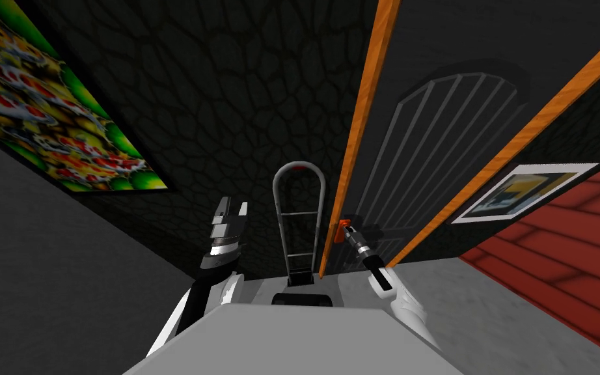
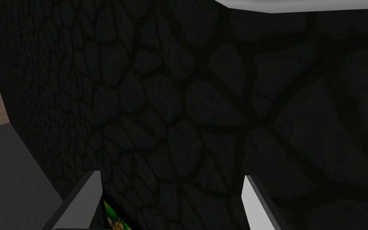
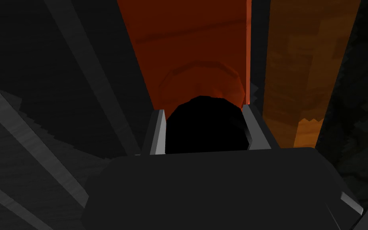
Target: Pull the door open
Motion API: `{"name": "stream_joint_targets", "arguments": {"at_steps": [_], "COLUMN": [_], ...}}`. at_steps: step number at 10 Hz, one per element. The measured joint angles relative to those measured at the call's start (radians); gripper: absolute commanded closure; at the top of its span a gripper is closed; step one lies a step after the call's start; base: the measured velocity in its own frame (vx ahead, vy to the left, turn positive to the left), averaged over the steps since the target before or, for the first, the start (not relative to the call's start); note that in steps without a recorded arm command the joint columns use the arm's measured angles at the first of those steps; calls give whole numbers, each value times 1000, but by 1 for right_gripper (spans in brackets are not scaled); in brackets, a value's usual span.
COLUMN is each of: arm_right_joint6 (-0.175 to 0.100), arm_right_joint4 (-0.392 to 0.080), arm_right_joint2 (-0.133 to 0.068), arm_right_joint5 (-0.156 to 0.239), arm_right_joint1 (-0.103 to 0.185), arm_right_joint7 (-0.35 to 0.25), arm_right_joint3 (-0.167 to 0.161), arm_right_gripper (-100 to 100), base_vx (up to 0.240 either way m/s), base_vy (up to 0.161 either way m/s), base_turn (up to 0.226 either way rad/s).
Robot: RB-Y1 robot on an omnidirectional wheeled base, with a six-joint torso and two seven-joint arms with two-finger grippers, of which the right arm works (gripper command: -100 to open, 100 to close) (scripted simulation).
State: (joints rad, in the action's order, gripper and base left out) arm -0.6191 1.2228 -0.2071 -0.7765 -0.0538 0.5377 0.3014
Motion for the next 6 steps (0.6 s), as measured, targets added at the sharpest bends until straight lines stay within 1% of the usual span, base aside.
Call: {"name": "stream_joint_targets", "arguments": {"at_steps": [3, 6], "arm_right_joint6": [6, 16], "arm_right_joint4": [-8, -17], "arm_right_joint2": [-2, -7], "arm_right_joint5": [60, 140], "arm_right_joint1": [6, 17], "arm_right_joint7": [-50, -117], "arm_right_joint3": [-14, -30], "arm_right_gripper": [100, 100], "base_vx": [-79, -101], "base_vy": [-40, -54], "base_turn": [85, 104]}}
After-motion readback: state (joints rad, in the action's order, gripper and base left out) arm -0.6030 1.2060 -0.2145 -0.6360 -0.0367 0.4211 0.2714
